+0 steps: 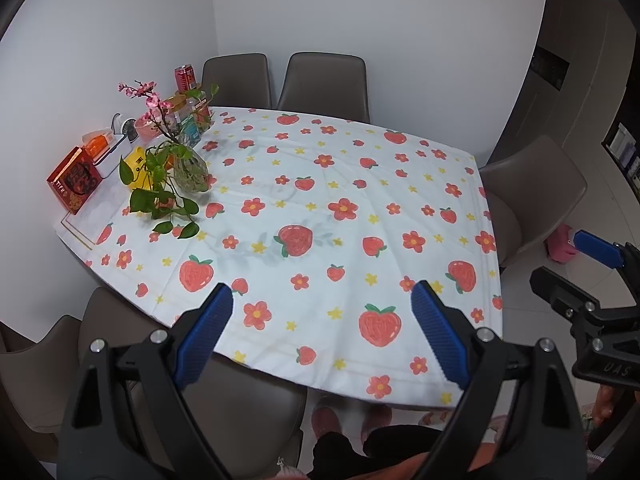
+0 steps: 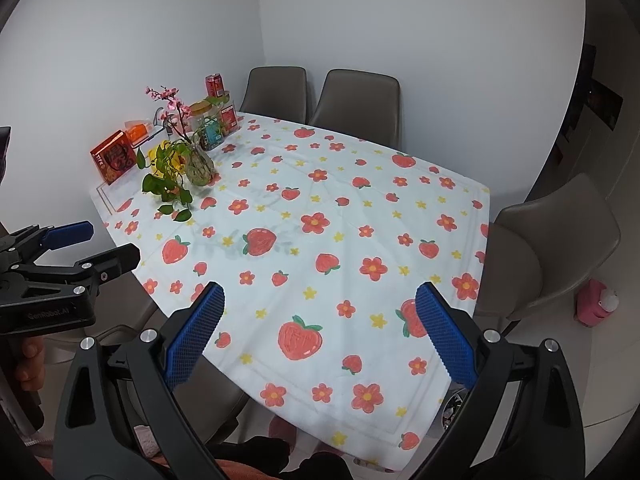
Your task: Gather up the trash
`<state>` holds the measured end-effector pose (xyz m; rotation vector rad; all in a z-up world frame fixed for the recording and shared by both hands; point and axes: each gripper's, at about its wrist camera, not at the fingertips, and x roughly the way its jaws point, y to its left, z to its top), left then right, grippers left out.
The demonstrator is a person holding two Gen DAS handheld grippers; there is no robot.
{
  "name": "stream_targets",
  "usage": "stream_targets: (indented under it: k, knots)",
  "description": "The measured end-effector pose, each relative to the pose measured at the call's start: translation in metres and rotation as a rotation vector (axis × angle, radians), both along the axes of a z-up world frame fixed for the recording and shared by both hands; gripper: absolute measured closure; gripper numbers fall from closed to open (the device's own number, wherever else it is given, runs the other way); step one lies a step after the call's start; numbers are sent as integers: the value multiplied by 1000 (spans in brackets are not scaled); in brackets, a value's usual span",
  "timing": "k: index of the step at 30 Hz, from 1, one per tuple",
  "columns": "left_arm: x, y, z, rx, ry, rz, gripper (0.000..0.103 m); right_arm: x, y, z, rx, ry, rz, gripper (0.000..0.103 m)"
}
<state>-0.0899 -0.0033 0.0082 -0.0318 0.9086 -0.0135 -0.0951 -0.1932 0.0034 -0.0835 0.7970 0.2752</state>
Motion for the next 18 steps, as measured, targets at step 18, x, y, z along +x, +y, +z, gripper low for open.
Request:
stream_targets:
  k: [18]
  knots:
    - [-4, -5, 2, 3, 1, 8, 12, 1, 0, 1, 3, 2, -2, 10]
